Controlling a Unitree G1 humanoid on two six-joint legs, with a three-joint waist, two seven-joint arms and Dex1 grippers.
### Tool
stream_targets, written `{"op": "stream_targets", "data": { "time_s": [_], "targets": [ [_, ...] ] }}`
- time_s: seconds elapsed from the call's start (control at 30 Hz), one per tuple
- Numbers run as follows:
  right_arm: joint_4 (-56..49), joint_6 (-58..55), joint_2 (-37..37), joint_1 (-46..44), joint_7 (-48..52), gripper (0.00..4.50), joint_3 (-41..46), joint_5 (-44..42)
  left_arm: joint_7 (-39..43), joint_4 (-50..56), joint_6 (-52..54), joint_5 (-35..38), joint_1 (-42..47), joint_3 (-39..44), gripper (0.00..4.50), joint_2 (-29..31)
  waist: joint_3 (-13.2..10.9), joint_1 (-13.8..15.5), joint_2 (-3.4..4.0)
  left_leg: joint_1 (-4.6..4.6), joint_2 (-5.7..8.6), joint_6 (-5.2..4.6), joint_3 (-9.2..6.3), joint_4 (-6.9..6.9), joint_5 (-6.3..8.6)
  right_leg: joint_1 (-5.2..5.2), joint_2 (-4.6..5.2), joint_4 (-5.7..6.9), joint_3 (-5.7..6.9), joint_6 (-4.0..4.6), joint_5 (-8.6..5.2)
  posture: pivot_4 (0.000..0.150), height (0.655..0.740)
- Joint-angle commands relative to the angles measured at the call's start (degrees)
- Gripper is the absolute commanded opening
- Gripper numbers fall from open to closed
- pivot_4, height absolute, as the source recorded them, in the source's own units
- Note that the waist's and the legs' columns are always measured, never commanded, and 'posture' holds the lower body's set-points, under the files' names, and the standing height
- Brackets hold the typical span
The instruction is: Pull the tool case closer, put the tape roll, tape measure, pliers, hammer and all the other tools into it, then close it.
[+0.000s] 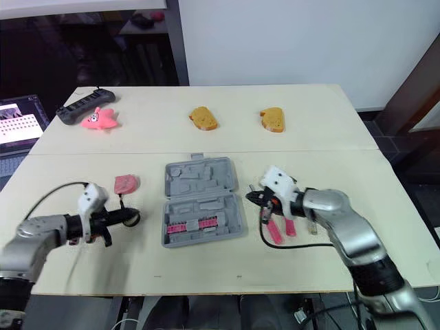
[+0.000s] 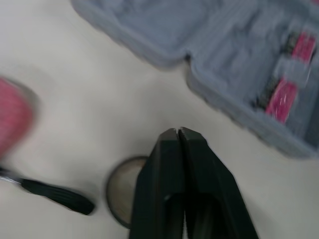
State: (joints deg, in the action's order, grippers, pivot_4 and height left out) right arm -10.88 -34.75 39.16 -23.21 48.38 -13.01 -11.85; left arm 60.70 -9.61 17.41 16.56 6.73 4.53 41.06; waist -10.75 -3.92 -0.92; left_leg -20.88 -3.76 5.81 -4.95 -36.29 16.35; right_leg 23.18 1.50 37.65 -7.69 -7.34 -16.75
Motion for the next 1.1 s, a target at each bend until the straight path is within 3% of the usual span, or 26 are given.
{"op": "stream_targets", "data": {
  "time_s": [0.03,0.23,0.7,1.1],
  "targets": [
    [4.2,-0.3,-0.8,-4.0,0.0,0.05,-4.2,4.6,-0.8,-1.4,-3.1,-3.0,2.0,-2.2,0.00,-0.1,0.0,0.2,0.00,-0.02,0.00,0.00,0.00,0.00,0.00,0.01,0.00,0.00,0.01,0.00,0.00,0.150,0.7400],
    [10.3,1.0,-2.8,-7.3,-0.3,0.05,-10.2,10.7,-2.5,-4.7,-4.1,-6.3,7.4,-6.4,0.00,-2.6,0.0,0.2,0.00,-0.14,0.01,0.00,-0.04,-0.02,0.00,0.11,0.01,0.04,0.05,-0.01,0.00,0.150,0.7400],
    [25.3,6.8,-11.1,-13.8,-2.0,0.05,-12.2,17.1,-4.2,-13.0,-9.4,-14.0,13.7,-13.7,0.00,-6.8,0.1,0.2,0.12,-0.27,0.06,-0.01,-0.12,-0.37,0.00,0.17,0.04,0.33,0.09,-0.01,0.01,0.150,0.7400],
    [15.1,2.1,-12.4,-10.0,4.0,0.05,-16.5,19.2,-0.7,-12.3,-11.0,-15.4,12.6,-16.3,0.00,-8.8,0.2,0.1,0.43,-0.28,0.06,-0.10,-0.21,-0.62,0.05,0.00,0.04,0.39,0.21,-0.03,0.00,0.150,0.7400]
  ]
}}
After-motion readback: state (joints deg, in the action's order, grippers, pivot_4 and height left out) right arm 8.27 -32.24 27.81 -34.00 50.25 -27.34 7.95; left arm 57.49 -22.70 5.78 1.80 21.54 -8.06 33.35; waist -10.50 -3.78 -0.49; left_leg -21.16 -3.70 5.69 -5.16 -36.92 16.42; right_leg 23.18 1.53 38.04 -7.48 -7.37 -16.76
